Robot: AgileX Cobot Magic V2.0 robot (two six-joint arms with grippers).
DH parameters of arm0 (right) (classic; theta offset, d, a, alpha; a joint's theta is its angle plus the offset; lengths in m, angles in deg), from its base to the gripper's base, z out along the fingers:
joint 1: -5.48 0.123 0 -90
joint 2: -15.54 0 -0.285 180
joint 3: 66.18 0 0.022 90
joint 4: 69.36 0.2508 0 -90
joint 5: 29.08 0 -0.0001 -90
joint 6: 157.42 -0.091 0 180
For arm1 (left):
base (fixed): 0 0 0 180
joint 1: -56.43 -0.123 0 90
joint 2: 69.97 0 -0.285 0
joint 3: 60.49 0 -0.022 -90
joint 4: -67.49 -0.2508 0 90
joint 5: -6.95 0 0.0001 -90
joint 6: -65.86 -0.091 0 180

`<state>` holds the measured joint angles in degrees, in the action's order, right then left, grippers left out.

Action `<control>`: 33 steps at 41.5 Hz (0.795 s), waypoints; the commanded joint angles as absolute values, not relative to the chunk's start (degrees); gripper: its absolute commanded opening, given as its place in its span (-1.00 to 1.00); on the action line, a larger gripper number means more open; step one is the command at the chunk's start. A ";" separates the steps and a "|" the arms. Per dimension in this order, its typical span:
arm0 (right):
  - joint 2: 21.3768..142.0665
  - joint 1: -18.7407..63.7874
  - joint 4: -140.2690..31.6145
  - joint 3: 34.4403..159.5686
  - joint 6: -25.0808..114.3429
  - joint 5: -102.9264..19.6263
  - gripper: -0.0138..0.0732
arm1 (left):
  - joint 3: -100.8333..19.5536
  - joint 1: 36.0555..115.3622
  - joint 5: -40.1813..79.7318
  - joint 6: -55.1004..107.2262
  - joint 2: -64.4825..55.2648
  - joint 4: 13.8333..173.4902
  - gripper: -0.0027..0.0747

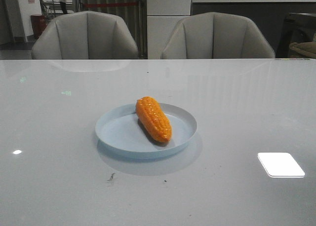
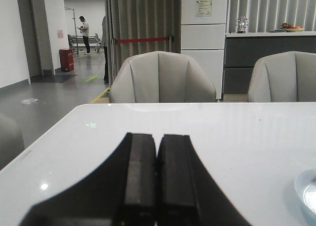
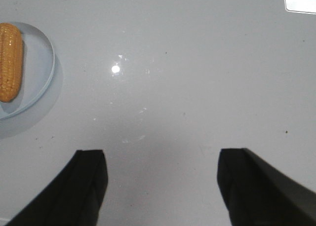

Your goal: Place corn on plate with both arms

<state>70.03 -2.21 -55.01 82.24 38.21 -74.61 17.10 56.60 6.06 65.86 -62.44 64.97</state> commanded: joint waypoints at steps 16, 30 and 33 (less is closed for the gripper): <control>69.85 -2.61 -54.33 83.57 38.82 -71.58 0.64 | 19.23 56.92 1.45 66.25 -63.47 65.05 -0.70; 68.11 -2.63 -55.19 83.57 38.82 -71.59 0.64 | 19.23 56.92 1.45 66.25 -63.47 65.05 -0.70; 65.96 -2.63 -55.51 83.57 38.82 -71.59 0.64 | 19.23 56.92 1.45 66.25 -63.47 65.05 -0.70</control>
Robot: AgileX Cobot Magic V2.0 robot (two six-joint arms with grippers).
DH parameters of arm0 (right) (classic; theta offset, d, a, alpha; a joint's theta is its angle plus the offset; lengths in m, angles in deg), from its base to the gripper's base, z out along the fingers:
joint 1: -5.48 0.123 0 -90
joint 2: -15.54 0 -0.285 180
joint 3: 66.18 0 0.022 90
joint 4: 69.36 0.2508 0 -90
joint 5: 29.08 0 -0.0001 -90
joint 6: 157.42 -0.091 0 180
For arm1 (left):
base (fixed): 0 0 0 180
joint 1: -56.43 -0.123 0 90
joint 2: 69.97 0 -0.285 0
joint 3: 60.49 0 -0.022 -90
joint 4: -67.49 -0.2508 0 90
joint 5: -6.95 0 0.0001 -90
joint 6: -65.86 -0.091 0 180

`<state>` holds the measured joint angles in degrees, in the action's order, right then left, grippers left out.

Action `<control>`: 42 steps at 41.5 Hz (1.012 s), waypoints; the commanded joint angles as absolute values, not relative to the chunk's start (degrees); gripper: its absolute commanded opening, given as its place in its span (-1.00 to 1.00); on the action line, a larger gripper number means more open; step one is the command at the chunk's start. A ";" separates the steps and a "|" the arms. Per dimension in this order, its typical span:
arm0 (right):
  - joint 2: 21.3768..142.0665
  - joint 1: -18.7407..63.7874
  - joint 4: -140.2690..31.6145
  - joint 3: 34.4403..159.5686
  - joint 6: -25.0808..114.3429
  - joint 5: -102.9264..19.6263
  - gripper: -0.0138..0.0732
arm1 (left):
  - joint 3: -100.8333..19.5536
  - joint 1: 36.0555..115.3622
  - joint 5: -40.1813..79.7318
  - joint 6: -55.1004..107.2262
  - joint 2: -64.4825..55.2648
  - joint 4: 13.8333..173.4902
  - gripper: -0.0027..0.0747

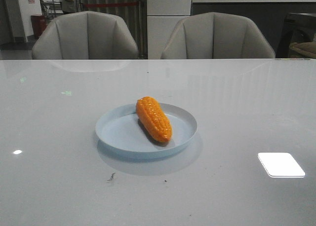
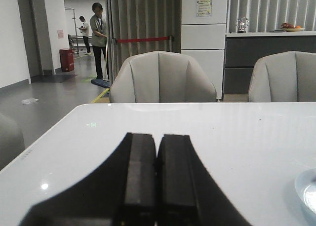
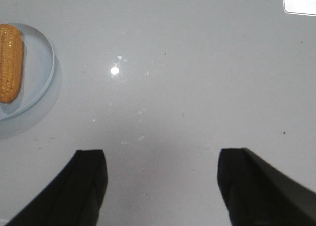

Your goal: Place corn on plate with both arms

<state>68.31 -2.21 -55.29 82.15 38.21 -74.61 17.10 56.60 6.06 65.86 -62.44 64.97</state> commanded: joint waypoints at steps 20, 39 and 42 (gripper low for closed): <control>41.30 6.32 -56.61 64.32 38.82 -47.00 -0.41 | 19.23 56.92 1.45 66.25 -63.47 65.05 -0.70; 21.30 6.32 -56.61 42.54 38.82 -32.82 -0.55 | 19.23 56.92 1.45 66.25 -63.47 65.05 -0.70; 21.37 6.32 -56.61 40.73 38.82 -32.62 -0.55 | 19.23 56.92 1.45 66.25 -63.47 65.05 -0.70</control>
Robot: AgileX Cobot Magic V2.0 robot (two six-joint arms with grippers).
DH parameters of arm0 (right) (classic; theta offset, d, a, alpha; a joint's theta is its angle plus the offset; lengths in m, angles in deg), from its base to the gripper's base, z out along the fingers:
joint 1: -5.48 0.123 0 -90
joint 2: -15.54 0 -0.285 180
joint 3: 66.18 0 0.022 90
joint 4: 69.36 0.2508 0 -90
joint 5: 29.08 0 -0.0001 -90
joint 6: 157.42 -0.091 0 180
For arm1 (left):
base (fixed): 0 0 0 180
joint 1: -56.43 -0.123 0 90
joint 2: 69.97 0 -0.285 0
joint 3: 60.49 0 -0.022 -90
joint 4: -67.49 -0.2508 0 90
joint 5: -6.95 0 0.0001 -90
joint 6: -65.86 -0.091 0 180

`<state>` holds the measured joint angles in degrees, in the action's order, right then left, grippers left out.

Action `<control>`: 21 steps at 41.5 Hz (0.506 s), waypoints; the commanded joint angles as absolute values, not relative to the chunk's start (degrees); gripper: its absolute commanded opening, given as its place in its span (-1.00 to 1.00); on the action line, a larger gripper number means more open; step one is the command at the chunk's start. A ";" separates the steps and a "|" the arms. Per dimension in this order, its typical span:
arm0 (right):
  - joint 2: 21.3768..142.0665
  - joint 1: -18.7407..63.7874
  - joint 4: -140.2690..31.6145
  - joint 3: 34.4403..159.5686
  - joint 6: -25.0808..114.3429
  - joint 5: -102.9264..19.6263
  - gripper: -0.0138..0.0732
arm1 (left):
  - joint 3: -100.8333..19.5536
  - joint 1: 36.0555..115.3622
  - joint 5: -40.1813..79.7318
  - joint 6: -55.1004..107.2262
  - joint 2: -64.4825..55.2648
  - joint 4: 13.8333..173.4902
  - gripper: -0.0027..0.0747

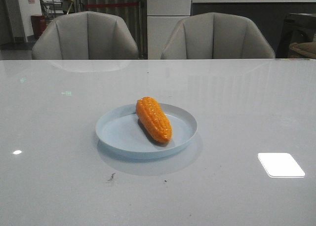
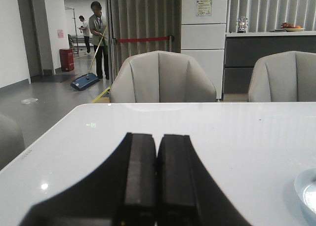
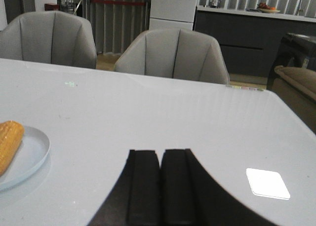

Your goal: Place corn on plate with both arms

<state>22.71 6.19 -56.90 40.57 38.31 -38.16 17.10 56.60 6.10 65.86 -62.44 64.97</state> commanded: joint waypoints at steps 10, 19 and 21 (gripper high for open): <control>21.37 6.32 -56.61 36.19 38.82 -34.39 -0.55 | 19.23 56.92 1.45 66.25 -63.36 65.05 -0.70; 21.37 6.32 -56.61 36.19 38.82 -35.19 -0.55 | 19.23 56.92 1.45 66.25 -63.36 65.05 -0.70; 21.37 6.32 -56.61 36.19 38.82 -35.19 -0.55 | 19.23 56.92 1.45 66.25 -63.36 65.05 -0.70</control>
